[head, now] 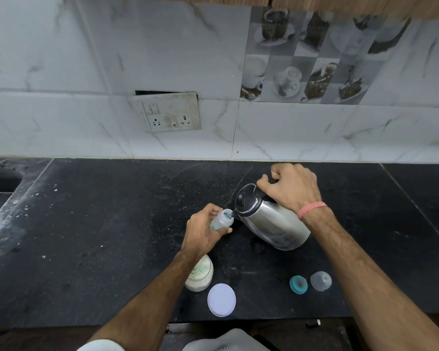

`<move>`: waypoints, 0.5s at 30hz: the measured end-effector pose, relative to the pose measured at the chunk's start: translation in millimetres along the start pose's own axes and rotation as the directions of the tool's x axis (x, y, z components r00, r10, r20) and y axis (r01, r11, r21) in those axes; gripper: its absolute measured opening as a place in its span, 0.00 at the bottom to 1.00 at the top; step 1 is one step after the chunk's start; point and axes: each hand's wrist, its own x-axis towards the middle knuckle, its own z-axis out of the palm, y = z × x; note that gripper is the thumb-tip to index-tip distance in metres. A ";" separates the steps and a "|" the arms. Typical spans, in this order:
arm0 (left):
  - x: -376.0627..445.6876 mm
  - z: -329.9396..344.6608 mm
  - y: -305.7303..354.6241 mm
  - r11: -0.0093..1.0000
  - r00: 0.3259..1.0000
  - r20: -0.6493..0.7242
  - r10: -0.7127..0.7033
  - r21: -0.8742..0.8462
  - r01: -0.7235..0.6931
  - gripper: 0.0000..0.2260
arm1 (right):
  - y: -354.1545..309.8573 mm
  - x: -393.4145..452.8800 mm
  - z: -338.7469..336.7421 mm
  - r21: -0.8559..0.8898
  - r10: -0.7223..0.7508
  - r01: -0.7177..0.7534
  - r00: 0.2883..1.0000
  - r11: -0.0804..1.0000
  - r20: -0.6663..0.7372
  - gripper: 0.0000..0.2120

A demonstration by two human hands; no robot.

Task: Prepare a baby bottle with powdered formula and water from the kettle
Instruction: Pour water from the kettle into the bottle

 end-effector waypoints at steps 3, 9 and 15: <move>-0.1 0.0 -0.1 1.000 1.000 0.001 0.003 0.005 -0.003 0.27 | 0.5 -0.3 0.2 0.001 0.001 -0.001 1.000 1.000 0.003 0.24; 0.2 1.7 -0.2 1.000 1.000 0.005 -0.005 0.014 0.005 0.27 | 1.0 -0.9 0.3 0.003 0.013 -0.013 1.000 1.000 0.009 0.23; -0.2 1.9 0.5 1.000 1.000 0.007 -0.007 0.026 0.007 0.27 | 1.2 -1.0 -1.0 0.002 0.010 -0.010 1.000 1.000 0.013 0.23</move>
